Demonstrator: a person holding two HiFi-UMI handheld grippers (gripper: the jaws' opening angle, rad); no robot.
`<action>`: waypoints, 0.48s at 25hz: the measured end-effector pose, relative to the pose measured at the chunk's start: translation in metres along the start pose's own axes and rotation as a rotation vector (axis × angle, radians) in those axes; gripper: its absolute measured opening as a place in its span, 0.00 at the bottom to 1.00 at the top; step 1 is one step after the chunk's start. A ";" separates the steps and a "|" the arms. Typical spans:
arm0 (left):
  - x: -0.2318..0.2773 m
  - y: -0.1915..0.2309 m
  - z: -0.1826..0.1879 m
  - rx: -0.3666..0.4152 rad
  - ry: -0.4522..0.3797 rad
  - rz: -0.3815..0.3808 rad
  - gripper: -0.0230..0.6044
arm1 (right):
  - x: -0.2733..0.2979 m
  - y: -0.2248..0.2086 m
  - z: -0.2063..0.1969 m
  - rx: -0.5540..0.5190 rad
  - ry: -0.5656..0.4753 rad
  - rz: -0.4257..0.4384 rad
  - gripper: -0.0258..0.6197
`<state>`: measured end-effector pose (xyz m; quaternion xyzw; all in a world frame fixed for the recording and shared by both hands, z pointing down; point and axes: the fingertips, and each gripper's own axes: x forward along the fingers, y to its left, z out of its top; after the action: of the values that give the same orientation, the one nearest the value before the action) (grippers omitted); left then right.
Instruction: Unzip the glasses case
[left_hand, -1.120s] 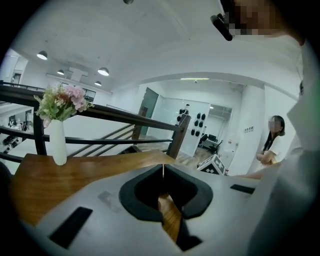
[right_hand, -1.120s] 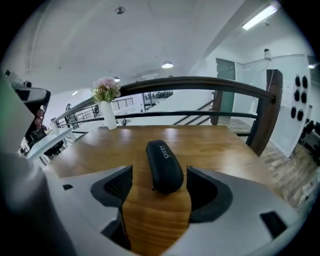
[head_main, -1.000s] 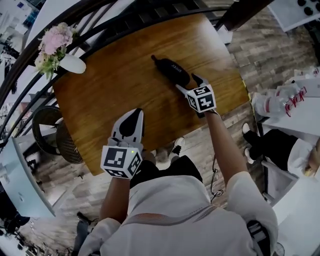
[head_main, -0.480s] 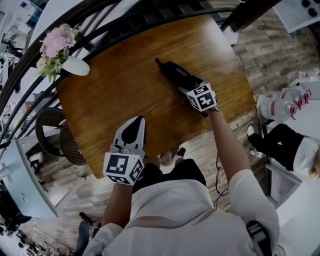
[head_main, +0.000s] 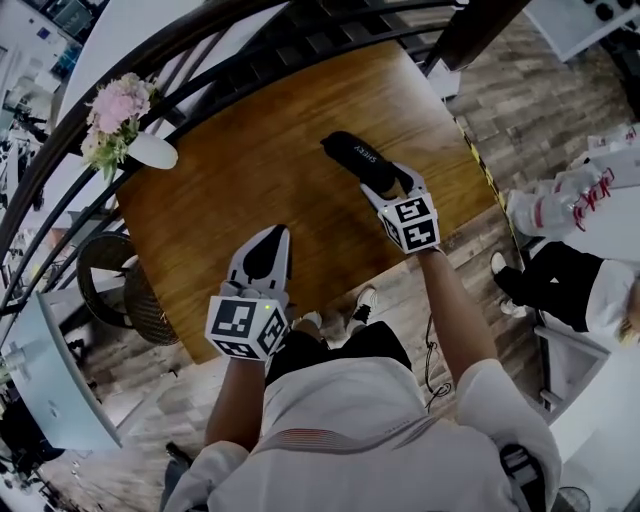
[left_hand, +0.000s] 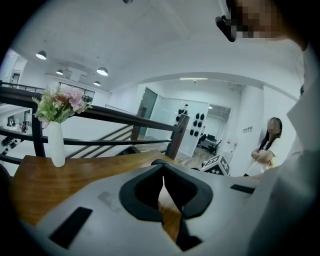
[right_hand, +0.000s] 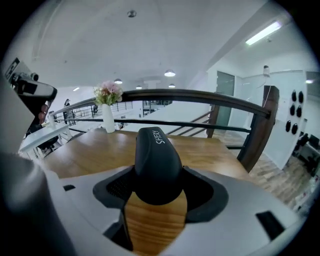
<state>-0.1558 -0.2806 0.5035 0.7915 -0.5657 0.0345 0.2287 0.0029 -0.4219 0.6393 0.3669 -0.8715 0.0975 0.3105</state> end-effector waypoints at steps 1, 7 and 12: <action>0.000 -0.004 0.005 0.006 -0.009 -0.007 0.07 | -0.014 -0.002 0.008 0.009 -0.028 -0.011 0.58; -0.003 -0.039 0.044 0.039 -0.072 -0.065 0.07 | -0.117 -0.015 0.064 0.058 -0.196 -0.086 0.58; -0.010 -0.075 0.076 0.071 -0.139 -0.114 0.07 | -0.198 -0.017 0.098 0.051 -0.308 -0.127 0.58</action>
<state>-0.1064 -0.2831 0.4079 0.8306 -0.5326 -0.0138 0.1622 0.0757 -0.3581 0.4398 0.4394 -0.8811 0.0426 0.1696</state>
